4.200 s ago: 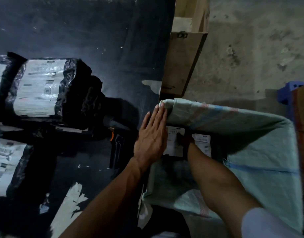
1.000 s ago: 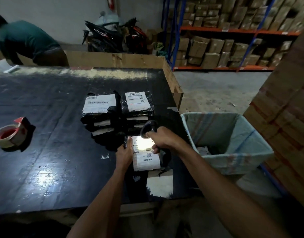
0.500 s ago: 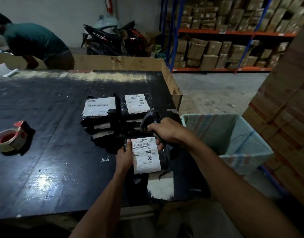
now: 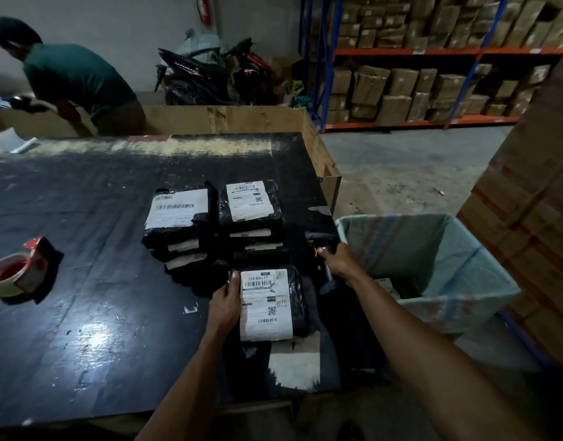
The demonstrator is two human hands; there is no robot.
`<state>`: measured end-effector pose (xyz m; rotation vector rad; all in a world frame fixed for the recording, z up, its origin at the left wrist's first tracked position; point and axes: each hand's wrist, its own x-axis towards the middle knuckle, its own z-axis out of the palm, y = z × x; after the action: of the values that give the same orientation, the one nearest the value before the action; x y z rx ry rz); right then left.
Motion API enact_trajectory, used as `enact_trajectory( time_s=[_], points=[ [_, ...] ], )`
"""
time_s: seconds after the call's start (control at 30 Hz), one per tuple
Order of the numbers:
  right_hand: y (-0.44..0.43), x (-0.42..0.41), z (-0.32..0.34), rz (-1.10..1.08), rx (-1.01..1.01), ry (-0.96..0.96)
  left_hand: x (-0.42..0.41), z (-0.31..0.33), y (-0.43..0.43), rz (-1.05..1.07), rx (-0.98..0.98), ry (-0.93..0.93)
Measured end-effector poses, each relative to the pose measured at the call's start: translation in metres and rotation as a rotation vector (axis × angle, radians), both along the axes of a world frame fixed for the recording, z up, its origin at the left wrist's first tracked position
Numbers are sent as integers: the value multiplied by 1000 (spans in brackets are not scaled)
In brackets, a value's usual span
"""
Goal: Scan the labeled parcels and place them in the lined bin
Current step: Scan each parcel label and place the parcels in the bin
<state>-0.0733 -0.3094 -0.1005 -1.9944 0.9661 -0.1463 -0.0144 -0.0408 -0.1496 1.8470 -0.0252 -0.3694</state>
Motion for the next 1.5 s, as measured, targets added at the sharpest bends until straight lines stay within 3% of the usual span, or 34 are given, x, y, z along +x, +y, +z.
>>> enact_trajectory(
  time_s=[0.4,0.6,0.67,0.77,0.87,0.97,1.03,1.17,1.27,1.33,1.43,1.5],
  points=[
    [-22,31,-23,316,-74,234,-7,14,-11,26,-67,37],
    [-60,22,-19,379,-135,232,-1,41,-55,33,-121,133],
    [-79,20,-14,333,-23,91,4,59,-86,32,-162,175],
    [-112,12,11,288,351,-151,9,81,-144,-14,-196,136],
    [-152,-2,26,290,721,-189,8,92,-207,-75,-242,75],
    [-197,-17,16,214,913,-264,5,86,-270,-94,-226,78],
    [-225,-29,8,143,905,-284,8,72,-310,-55,-143,61],
    [-285,-50,-24,88,725,-239,2,46,-379,-156,230,17],
    [-333,-55,-64,19,629,-161,7,35,-402,-207,436,-403],
    [-358,-56,-91,-9,565,-91,26,18,-402,-349,631,-654],
    [-384,-52,-140,-39,501,59,55,-22,-390,-606,859,-636],
    [-391,-48,-166,-77,483,172,60,-39,-380,-658,886,-654]
  ],
)
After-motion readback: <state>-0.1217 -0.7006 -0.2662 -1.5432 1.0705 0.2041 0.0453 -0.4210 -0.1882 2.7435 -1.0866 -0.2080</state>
